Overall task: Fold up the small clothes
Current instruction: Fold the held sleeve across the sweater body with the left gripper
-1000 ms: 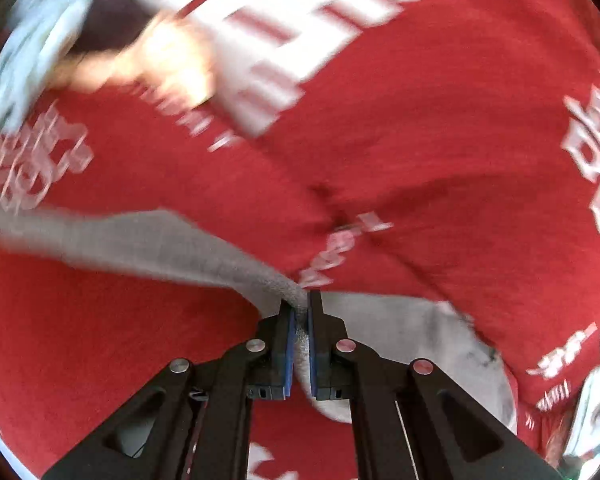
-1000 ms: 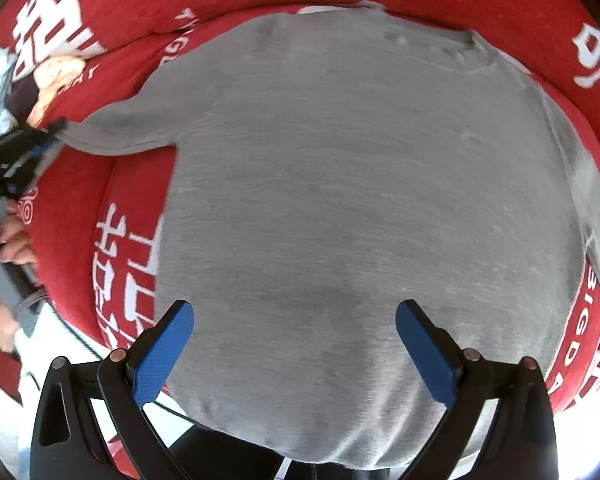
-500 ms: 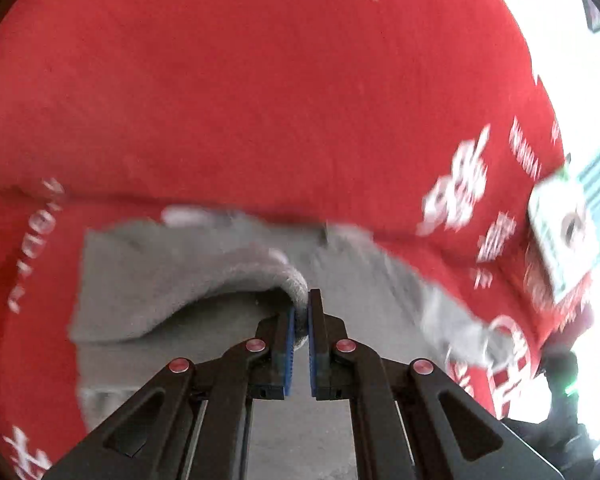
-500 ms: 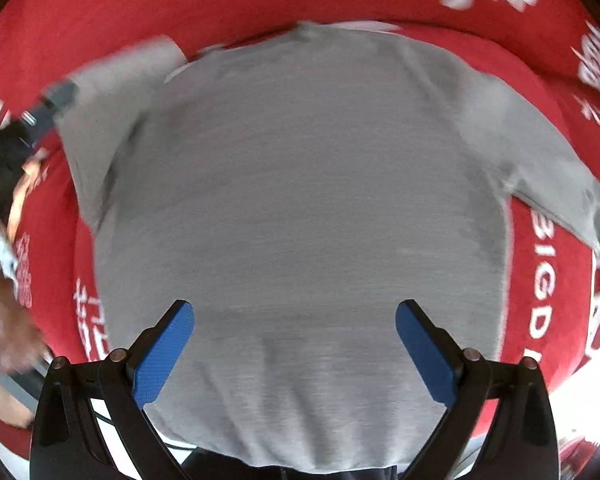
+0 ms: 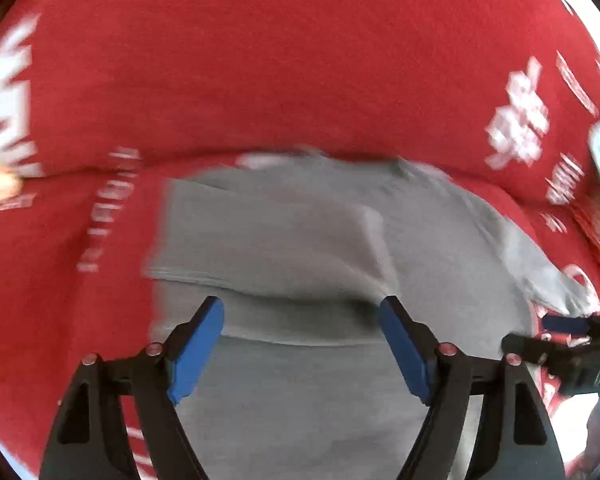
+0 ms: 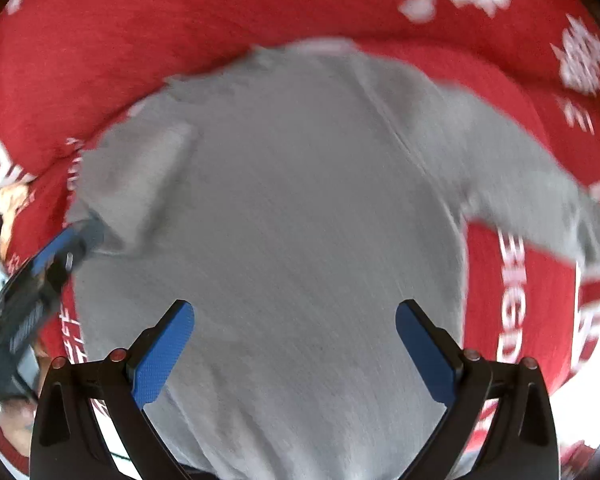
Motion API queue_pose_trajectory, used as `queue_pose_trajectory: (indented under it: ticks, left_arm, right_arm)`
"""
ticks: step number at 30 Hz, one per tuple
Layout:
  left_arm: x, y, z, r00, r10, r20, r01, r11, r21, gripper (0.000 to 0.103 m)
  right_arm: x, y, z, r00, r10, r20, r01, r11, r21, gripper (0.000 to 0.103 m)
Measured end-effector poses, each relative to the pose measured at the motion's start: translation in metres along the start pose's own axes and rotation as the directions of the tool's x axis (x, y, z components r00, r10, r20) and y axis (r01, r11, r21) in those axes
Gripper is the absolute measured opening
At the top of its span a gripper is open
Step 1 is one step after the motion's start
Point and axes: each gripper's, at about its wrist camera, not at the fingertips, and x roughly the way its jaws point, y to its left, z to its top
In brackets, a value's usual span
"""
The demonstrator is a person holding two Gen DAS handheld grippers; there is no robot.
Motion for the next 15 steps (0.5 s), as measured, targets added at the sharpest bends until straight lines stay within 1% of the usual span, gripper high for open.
queue_pose_trajectory:
  ticks: [1, 2, 3, 4, 6, 7, 8, 9, 10, 11, 12, 13, 14, 15]
  left_arm:
    - [-0.003, 0.014, -0.001, 1.0, 0.016, -0.013, -0.016, 1.0, -0.023, 0.08]
    - [-0.004, 0.03, -0.003, 0.998, 0.047, -0.03, -0.049, 0.997, -0.052, 0.08]
    - [-0.002, 0.044, -0.006, 0.995, 0.086, -0.051, -0.09, 0.993, -0.077, 0.08]
    - [0.002, 0.061, -0.01, 0.989, 0.12, -0.091, -0.13, 0.986, -0.107, 0.08]
    - [0.009, 0.089, -0.018, 0.977, 0.14, -0.158, -0.167, 0.97, -0.176, 0.08]
    - [0.009, 0.103, -0.022, 0.975, 0.142, -0.174, -0.178, 0.961, -0.213, 0.08]
    - [0.008, 0.114, -0.026, 0.972, 0.142, -0.185, -0.185, 0.953, -0.24, 0.08]
    - [0.007, 0.121, -0.03, 0.971, 0.142, -0.192, -0.189, 0.949, -0.252, 0.08]
    - [0.006, 0.126, -0.033, 0.97, 0.144, -0.198, -0.193, 0.947, -0.258, 0.08]
    - [0.005, 0.129, -0.035, 0.968, 0.146, -0.203, -0.197, 0.946, -0.257, 0.08]
    - [0.004, 0.131, -0.037, 0.968, 0.147, -0.204, -0.198, 0.947, -0.254, 0.08]
    - [0.004, 0.133, -0.037, 0.968, 0.145, -0.204, -0.194, 0.949, -0.247, 0.08]
    - [0.003, 0.134, -0.036, 0.969, 0.141, -0.204, -0.19, 0.951, -0.243, 0.08]
    - [0.005, 0.13, -0.036, 0.969, 0.138, -0.203, -0.186, 0.953, -0.24, 0.08]
  right_arm:
    - [-0.002, 0.016, 0.01, 1.0, 0.003, 0.024, -0.001, 0.999, -0.055, 0.101]
    - [-0.002, 0.027, 0.016, 0.999, 0.006, 0.038, -0.003, 0.996, -0.089, 0.101]
    - [-0.002, 0.047, 0.025, 0.998, 0.015, 0.059, -0.006, 0.989, -0.15, 0.101]
    - [-0.001, 0.062, 0.033, 0.997, 0.024, 0.072, -0.009, 0.981, -0.195, 0.101]
    - [0.009, 0.105, 0.047, 0.995, 0.041, 0.094, -0.009, 0.947, -0.32, 0.101]
    - [0.019, 0.128, 0.052, 0.995, 0.033, 0.094, 0.006, 0.923, -0.386, 0.1]
    - [0.024, 0.138, 0.052, 0.995, 0.025, 0.094, 0.017, 0.906, -0.423, 0.098]
    - [0.037, 0.159, 0.054, 0.996, 0.008, 0.085, 0.034, 0.872, -0.488, 0.095]
    - [0.046, 0.173, 0.055, 0.997, -0.007, 0.082, 0.05, 0.845, -0.532, 0.088]
    - [0.058, 0.188, 0.054, 0.996, -0.037, 0.082, 0.077, 0.811, -0.579, 0.083]
    - [0.077, 0.204, 0.051, 0.992, -0.094, 0.087, 0.128, 0.76, -0.637, 0.081]
    - [0.091, 0.212, 0.049, 0.985, -0.143, 0.098, 0.171, 0.725, -0.667, 0.074]
    - [0.105, 0.216, 0.05, 0.975, -0.193, 0.108, 0.213, 0.696, -0.685, 0.065]
    - [0.11, 0.217, 0.052, 0.976, -0.189, 0.113, 0.214, 0.697, -0.685, 0.059]
